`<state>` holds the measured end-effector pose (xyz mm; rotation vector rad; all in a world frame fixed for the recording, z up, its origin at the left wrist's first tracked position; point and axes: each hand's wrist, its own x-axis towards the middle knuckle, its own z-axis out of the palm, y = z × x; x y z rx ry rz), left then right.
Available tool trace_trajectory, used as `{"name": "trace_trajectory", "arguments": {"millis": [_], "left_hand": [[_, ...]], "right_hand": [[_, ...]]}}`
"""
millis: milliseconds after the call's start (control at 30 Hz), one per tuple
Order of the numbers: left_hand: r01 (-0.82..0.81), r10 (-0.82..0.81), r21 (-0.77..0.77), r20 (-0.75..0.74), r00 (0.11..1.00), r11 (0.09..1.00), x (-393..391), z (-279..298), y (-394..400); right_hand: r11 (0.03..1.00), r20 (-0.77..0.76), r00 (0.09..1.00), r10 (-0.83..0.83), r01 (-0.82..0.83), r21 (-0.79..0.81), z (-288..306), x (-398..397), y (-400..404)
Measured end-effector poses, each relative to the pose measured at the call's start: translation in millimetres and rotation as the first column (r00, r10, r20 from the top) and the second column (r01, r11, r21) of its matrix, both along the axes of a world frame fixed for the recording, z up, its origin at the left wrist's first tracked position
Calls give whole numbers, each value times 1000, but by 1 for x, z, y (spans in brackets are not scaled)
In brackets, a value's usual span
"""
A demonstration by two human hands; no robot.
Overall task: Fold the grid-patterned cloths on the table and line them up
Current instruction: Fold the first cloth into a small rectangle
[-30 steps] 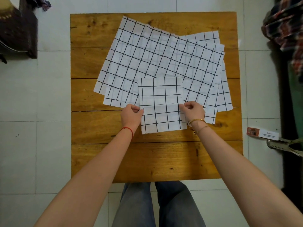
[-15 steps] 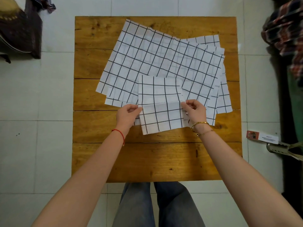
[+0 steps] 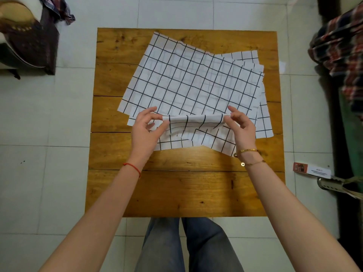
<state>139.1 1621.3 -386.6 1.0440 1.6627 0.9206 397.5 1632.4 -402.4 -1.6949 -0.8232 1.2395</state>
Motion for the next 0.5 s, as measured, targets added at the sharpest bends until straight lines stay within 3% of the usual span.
{"name": "trace_trajectory", "arguments": {"millis": [233, 333, 500], "left_hand": [[-23, 23, 9, 98, 995, 1000, 5, 14, -4], [-34, 39, -41, 153, 987, 999, 6, 10, -4], [-2, 26, -267, 88, 996, 964, 6, -18, -4]], "right_hand": [[993, -62, 998, 16, -8, 116, 18, 1, -3], [997, -33, 999, -29, 31, 72, 13, 2, -4], [991, 140, 990, -31, 48, -125, -14, -5, -5]]}}
